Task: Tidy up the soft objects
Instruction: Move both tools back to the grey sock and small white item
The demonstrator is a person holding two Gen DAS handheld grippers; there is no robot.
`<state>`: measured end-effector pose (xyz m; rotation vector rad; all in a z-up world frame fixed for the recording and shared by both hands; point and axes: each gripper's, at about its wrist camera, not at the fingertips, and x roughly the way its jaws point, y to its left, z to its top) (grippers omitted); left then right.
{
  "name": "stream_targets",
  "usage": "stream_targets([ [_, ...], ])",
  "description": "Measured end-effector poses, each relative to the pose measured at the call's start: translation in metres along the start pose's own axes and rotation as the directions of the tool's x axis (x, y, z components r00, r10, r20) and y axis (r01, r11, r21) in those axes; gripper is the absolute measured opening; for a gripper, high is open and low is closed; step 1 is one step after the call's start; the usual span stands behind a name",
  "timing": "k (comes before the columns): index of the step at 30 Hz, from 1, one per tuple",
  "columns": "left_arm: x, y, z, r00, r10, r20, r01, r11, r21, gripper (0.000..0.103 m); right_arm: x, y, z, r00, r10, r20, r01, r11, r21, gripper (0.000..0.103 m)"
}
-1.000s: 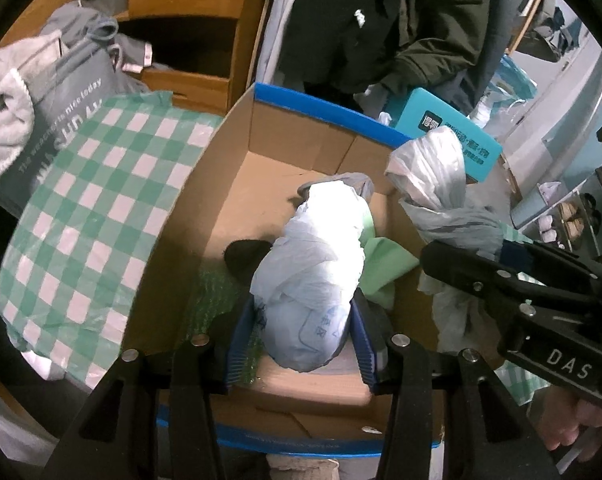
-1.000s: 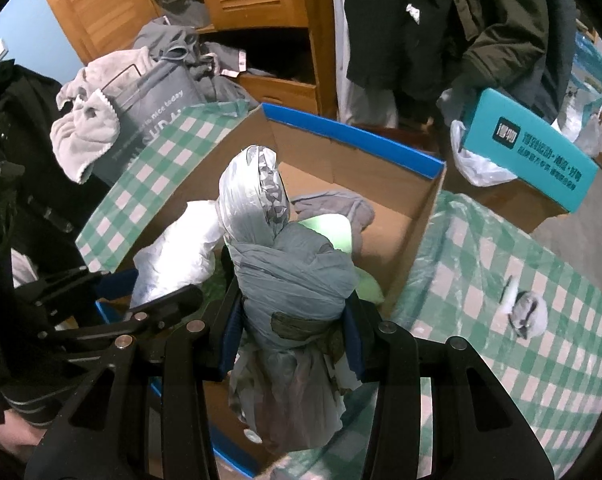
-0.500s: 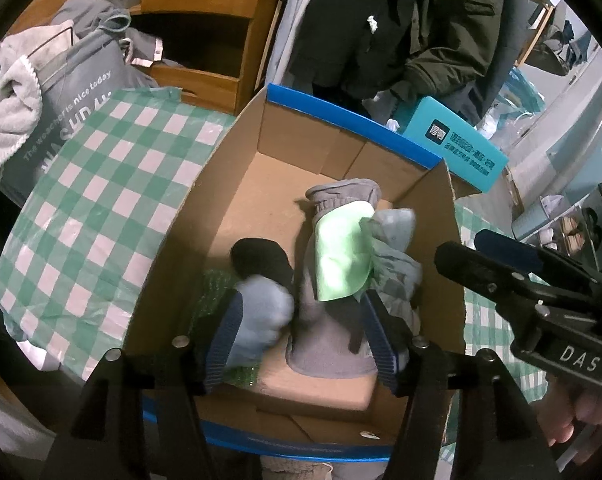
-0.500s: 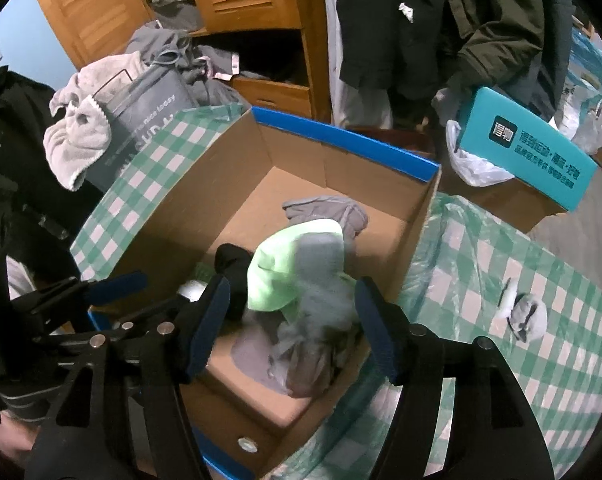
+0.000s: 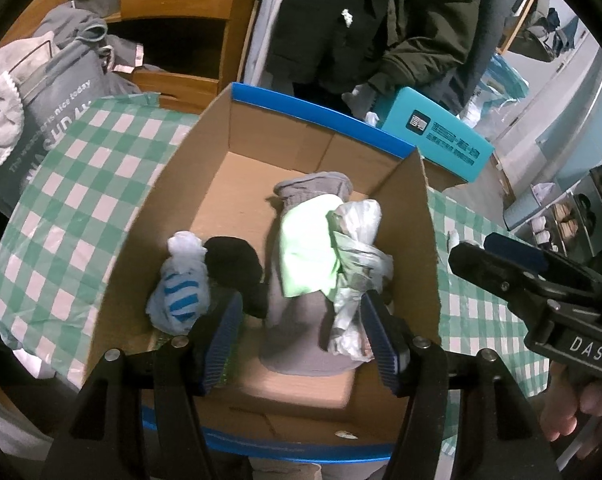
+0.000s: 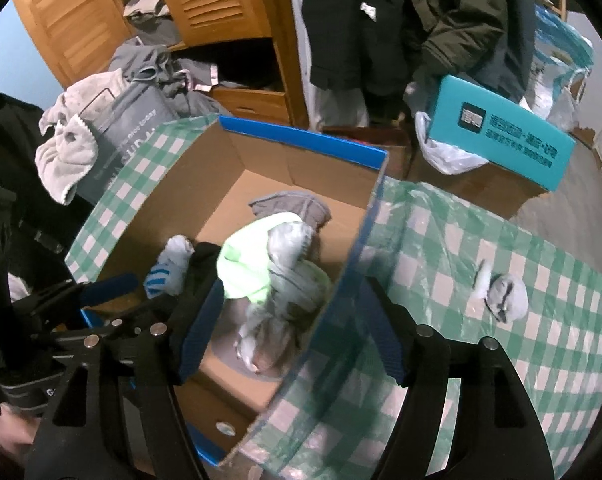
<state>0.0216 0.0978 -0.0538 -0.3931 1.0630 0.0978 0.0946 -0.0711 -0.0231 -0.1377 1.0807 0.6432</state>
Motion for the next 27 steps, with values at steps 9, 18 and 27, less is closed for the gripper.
stream_targets([
  [9, 0.002, -0.037, -0.003, 1.000, -0.001, 0.011, 0.000, 0.997, 0.083, 0.064, -0.009, -0.032, -0.014, 1.000, -0.017, 0.004, 0.017, 0.998, 0.055, 0.071],
  [18, 0.010, -0.067, -0.006, 0.999, -0.033, -0.006, 0.033, 0.990, 0.137, 0.064, -0.019, -0.059, -0.027, 0.998, -0.057, 0.005, 0.056, 0.995, 0.084, 0.072],
  [27, 0.023, -0.100, -0.010, 0.998, -0.048, -0.029, 0.052, 0.981, 0.189, 0.069, -0.026, -0.093, -0.040, 0.996, -0.088, 0.006, 0.086, 0.988, 0.129, 0.072],
])
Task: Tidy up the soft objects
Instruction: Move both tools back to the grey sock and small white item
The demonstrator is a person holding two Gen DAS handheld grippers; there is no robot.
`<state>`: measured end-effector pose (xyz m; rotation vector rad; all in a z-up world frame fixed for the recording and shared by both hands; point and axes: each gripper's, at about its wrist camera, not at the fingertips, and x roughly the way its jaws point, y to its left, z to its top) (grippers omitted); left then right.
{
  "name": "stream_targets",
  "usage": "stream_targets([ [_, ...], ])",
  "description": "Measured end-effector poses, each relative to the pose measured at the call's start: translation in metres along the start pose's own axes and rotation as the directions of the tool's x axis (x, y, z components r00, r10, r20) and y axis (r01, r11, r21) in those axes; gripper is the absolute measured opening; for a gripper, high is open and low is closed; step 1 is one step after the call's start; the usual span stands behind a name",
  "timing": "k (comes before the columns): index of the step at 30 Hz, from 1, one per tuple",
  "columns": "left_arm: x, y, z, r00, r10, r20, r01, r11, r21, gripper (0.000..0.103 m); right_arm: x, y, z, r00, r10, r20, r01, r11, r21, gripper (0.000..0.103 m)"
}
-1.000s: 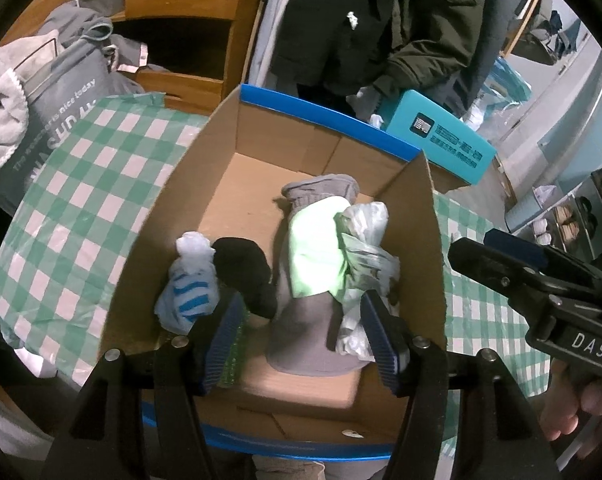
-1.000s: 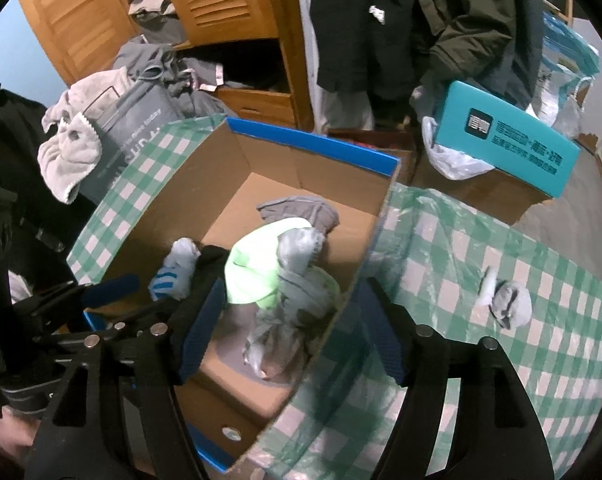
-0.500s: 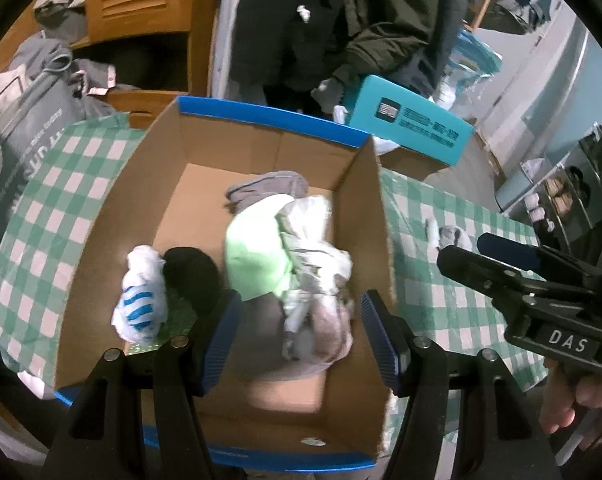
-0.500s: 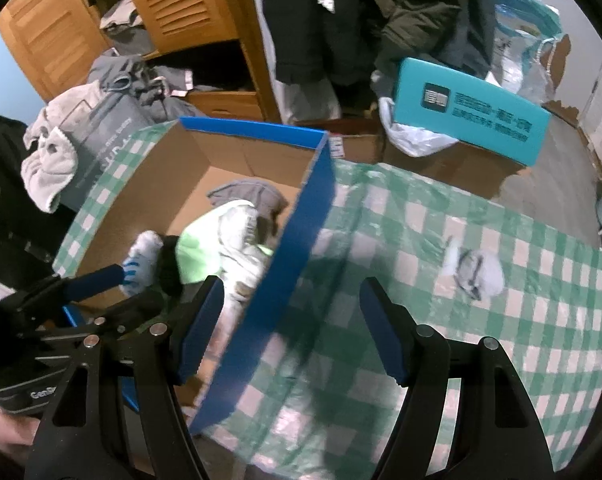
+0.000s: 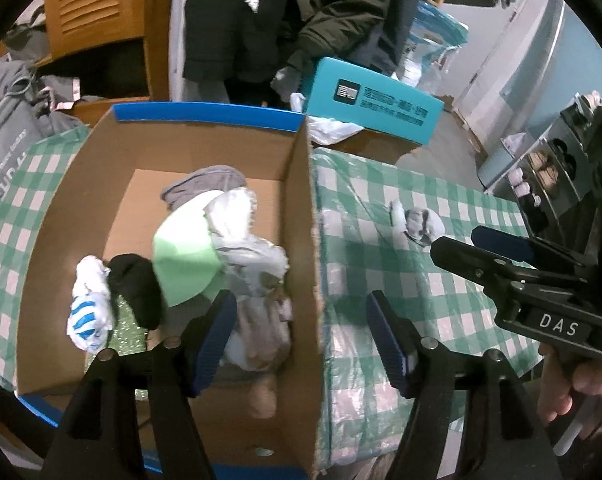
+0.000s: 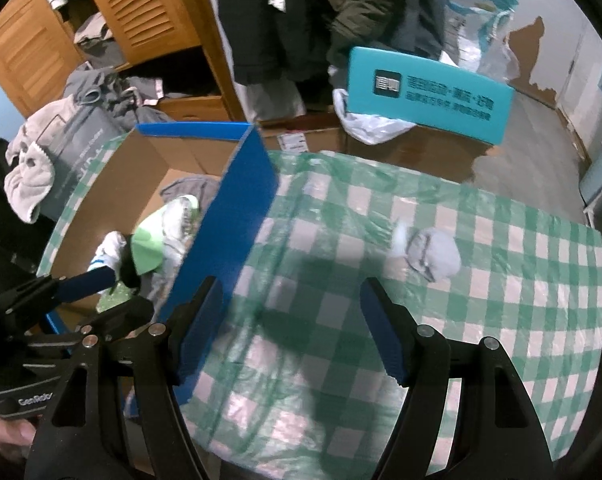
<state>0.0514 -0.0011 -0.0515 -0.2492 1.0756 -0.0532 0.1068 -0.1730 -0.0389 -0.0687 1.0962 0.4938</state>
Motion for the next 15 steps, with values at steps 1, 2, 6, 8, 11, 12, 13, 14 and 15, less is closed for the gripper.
stream_targets([
  [1, 0.002, -0.003, 0.000, 1.000, -0.002, -0.003, 0.002, 1.000, 0.006, 0.069, 0.000, -0.005, -0.001, 1.000, -0.003, -0.001, 0.003, 1.000, 0.008, 0.072],
  [2, 0.003, -0.006, 0.000, 1.000, -0.004, -0.006, 0.004, 1.000, 0.012, 0.069, 0.000, -0.009, -0.002, 1.000, -0.007, -0.002, 0.007, 1.000, 0.014, 0.072],
  [6, 0.011, -0.021, 0.001, 1.000, -0.007, -0.021, 0.008, 0.999, 0.036, 0.069, -0.001, -0.027, -0.008, 0.999, -0.034, -0.004, 0.034, 0.999, 0.030, 0.072],
  [8, 0.016, -0.028, 0.001, 0.999, -0.008, -0.031, 0.010, 0.999, 0.049, 0.069, -0.001, -0.034, -0.011, 0.999, -0.048, -0.006, 0.048, 0.998, 0.034, 0.072],
  [11, 0.021, -0.038, 0.002, 0.999, -0.006, -0.041, 0.008, 0.998, 0.062, 0.070, -0.002, -0.048, -0.016, 0.997, -0.074, -0.008, 0.074, 0.996, 0.042, 0.072],
  [12, 0.023, -0.041, 0.003, 0.999, -0.004, -0.042, 0.007, 0.998, 0.066, 0.073, -0.002, -0.052, -0.017, 0.997, -0.079, -0.009, 0.079, 0.996, 0.045, 0.072],
  [13, 0.024, -0.043, 0.004, 0.999, 0.002, -0.042, 0.001, 0.998, 0.069, 0.075, -0.002, -0.056, -0.018, 0.997, -0.082, -0.009, 0.082, 0.995, 0.050, 0.072],
  [14, 0.025, -0.046, 0.004, 0.999, 0.008, -0.039, -0.005, 0.997, 0.073, 0.076, -0.003, -0.061, -0.019, 0.996, -0.086, -0.011, 0.087, 0.995, 0.058, 0.072],
  [15, 0.027, -0.049, 0.005, 0.999, 0.019, -0.038, -0.016, 0.997, 0.075, 0.078, -0.004, -0.065, -0.020, 0.996, -0.089, -0.011, 0.089, 0.994, 0.064, 0.072],
])
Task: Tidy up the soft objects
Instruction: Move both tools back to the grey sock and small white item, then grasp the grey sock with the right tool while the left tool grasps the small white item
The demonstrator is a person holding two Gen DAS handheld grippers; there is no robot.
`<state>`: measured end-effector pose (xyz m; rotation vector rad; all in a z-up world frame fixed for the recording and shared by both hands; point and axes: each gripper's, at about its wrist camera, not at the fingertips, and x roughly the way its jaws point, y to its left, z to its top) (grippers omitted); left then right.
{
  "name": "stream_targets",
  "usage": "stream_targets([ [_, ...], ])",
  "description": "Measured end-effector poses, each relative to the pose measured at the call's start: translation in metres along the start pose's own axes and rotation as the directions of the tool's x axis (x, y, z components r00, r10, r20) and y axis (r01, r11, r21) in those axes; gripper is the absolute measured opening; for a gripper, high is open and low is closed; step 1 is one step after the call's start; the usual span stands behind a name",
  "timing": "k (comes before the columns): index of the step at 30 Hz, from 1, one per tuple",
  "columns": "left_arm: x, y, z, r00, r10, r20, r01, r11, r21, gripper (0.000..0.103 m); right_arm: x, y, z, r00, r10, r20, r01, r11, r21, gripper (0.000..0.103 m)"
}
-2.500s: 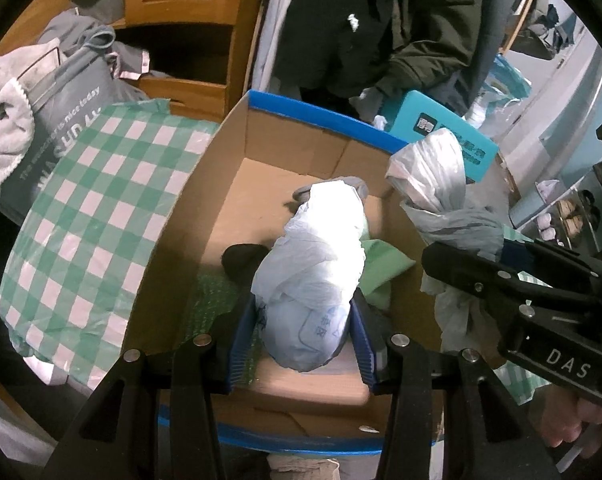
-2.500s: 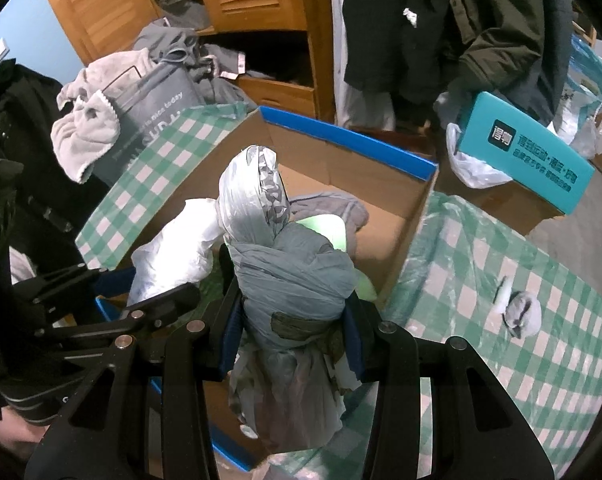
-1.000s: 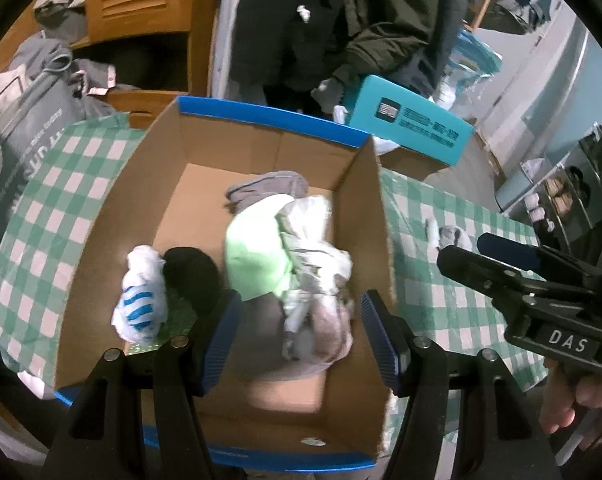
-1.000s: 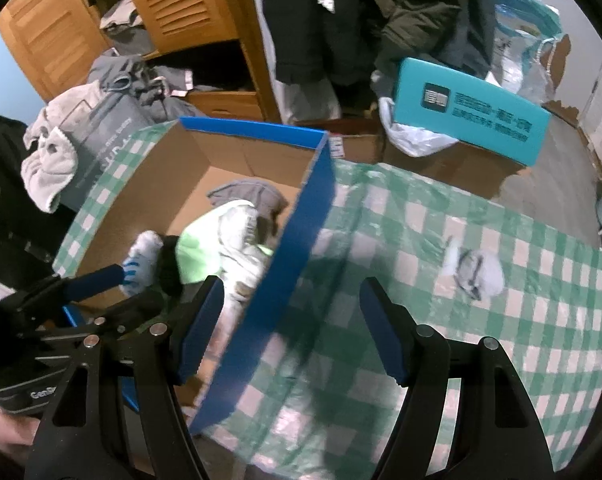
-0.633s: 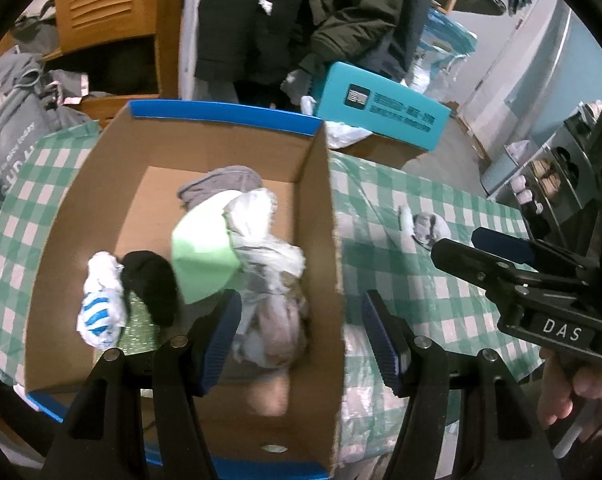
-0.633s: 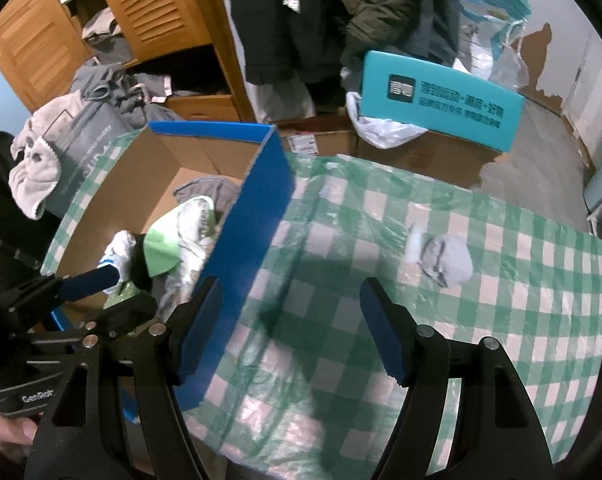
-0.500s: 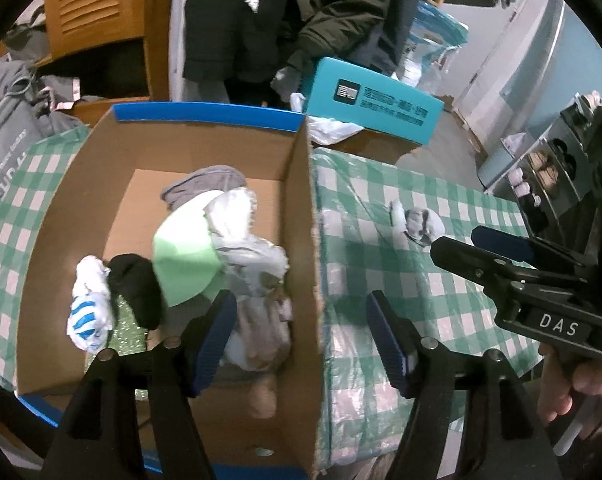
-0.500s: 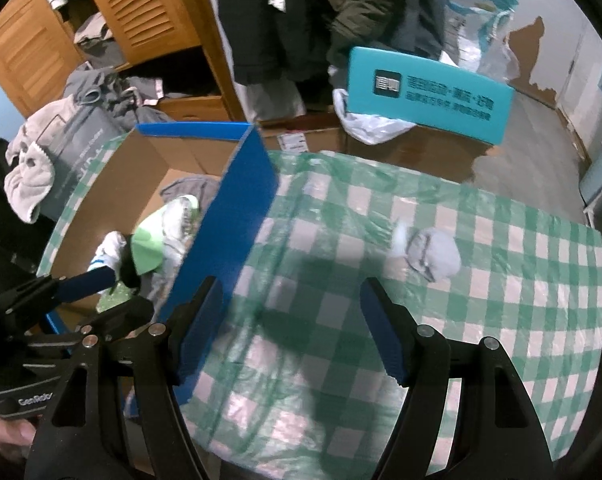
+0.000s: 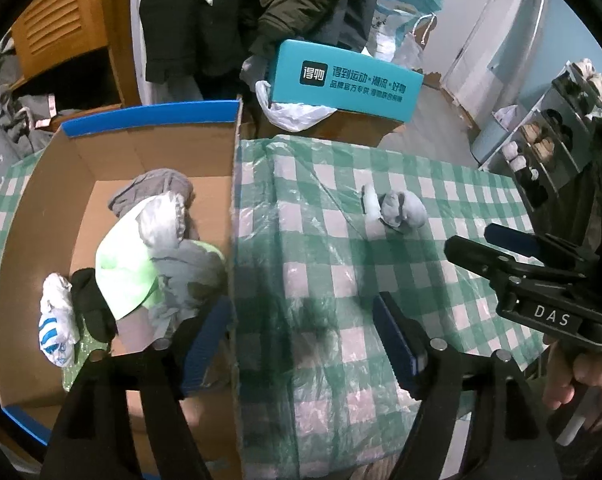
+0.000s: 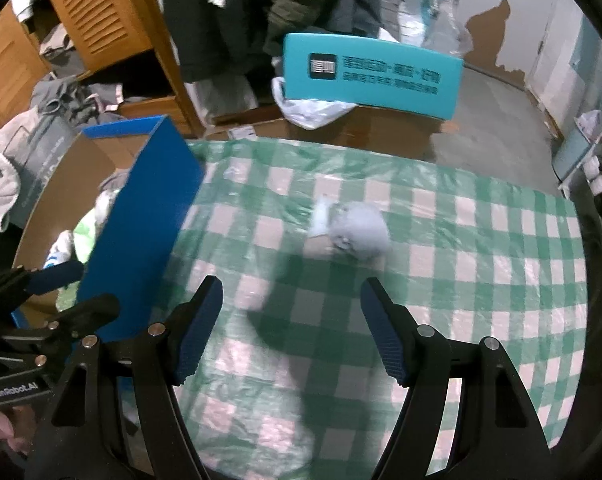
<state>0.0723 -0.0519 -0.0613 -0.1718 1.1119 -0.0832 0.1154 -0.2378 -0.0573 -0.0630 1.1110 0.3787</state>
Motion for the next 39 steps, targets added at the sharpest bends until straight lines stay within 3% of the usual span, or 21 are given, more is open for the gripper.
stream_targets([
  [4, 0.002, -0.005, 0.004, 1.000, 0.025, -0.005, -0.025, 1.000, -0.002, 0.080, 0.001, -0.017, -0.002, 1.000, -0.014, -0.006, 0.014, 1.000, 0.020, 0.072],
  [13, 0.004, -0.033, 0.026, 1.000, -0.011, 0.011, 0.010, 0.999, 0.045, 0.080, 0.009, -0.043, 0.002, 0.998, -0.042, -0.046, 0.043, 0.999, 0.022, 0.072],
  [27, 0.068, -0.044, 0.067, 0.996, -0.039, -0.081, 0.041, 0.999, 0.021, 0.080, 0.053, -0.074, 0.040, 0.988, -0.071, -0.137, 0.067, 0.997, -0.032, 0.072],
  [39, 0.111, -0.042, 0.073, 0.989, -0.046, -0.140, 0.046, 0.999, -0.005, 0.080, 0.109, -0.075, 0.044, 0.981, -0.037, -0.191, 0.031, 0.999, -0.034, 0.072],
])
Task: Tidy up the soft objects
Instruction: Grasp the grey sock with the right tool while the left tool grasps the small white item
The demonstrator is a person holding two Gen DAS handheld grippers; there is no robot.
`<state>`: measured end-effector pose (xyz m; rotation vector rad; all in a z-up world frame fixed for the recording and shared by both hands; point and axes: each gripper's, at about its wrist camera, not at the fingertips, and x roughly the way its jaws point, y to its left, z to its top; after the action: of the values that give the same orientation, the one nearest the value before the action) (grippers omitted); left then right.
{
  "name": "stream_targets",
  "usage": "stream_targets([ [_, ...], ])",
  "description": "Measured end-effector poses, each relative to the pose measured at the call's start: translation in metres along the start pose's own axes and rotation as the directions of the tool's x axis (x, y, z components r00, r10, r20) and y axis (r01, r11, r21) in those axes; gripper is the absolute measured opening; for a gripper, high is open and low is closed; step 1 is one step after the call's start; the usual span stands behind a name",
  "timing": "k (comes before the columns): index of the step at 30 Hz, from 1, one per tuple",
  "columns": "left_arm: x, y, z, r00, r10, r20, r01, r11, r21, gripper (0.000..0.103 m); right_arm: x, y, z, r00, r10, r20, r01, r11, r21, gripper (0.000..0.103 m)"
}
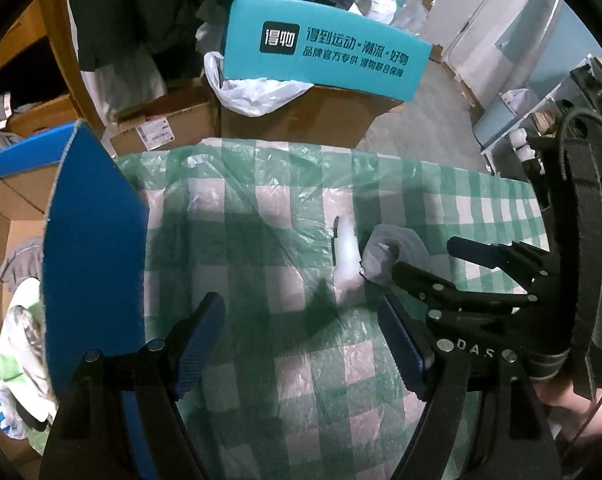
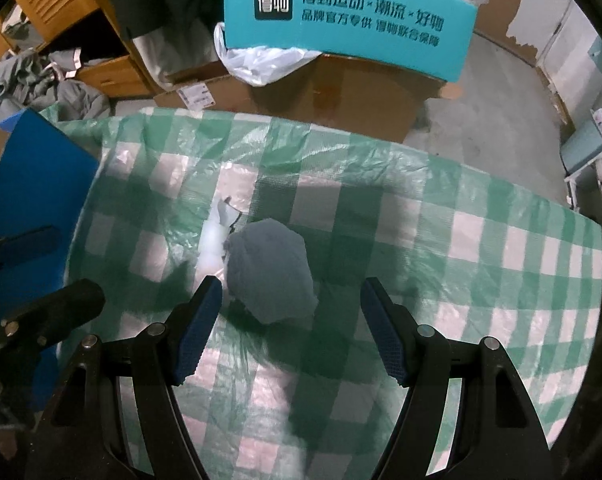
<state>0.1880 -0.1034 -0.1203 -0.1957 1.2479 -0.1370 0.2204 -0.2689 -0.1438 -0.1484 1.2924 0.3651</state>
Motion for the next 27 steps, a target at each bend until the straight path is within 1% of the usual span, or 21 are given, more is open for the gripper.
stream_targets([
  [7, 0.017, 0.003, 0.001, 0.999, 0.001, -0.035, -0.001, 1.000, -0.010, 0.080, 0.017, -0.004, 0.003, 0.999, 0.038, -0.013, -0.038, 0.999, 0.011, 0.072],
  [8, 0.020, 0.004, 0.001, 0.999, -0.002, -0.040, 0.001, 1.000, -0.014, 0.080, 0.019, -0.005, 0.003, 0.999, 0.045, -0.012, -0.045, 0.999, 0.011, 0.071],
  [9, 0.021, 0.004, 0.001, 0.999, -0.005, -0.044, 0.004, 1.000, -0.017, 0.080, 0.019, -0.005, 0.003, 0.999, 0.053, -0.010, -0.053, 0.999, 0.011, 0.063],
  [10, 0.023, 0.004, 0.002, 0.999, -0.007, -0.045, 0.006, 1.000, -0.019, 0.080, 0.020, -0.004, 0.002, 0.998, 0.060, -0.009, -0.060, 0.998, 0.010, 0.051],
  [13, 0.027, 0.002, 0.003, 0.999, -0.011, -0.052, 0.011, 1.000, -0.019, 0.080, 0.021, -0.004, 0.002, 0.997, 0.077, -0.013, -0.077, 0.997, 0.003, 0.034],
  [16, 0.032, 0.000, 0.004, 0.998, -0.013, -0.058, 0.012, 1.000, -0.023, 0.080, 0.018, -0.006, 0.000, 0.998, 0.068, -0.007, -0.068, 0.998, 0.004, 0.025],
  [20, 0.039, -0.005, 0.008, 0.998, -0.017, -0.057, 0.016, 1.000, -0.023, 0.080, 0.009, -0.014, 0.000, 1.000, 0.014, 0.014, -0.014, 1.000, 0.024, 0.023],
  [23, 0.046, -0.011, 0.011, 0.998, -0.022, -0.063, 0.021, 1.000, -0.023, 0.080, 0.000, -0.024, 0.000, 0.999, -0.001, 0.034, 0.000, 0.999, 0.039, 0.023],
  [27, 0.059, -0.014, 0.014, 0.997, -0.018, -0.079, 0.014, 0.999, -0.051, 0.080, -0.010, -0.032, 0.000, 0.999, -0.021, 0.048, 0.018, 0.998, 0.061, 0.023],
])
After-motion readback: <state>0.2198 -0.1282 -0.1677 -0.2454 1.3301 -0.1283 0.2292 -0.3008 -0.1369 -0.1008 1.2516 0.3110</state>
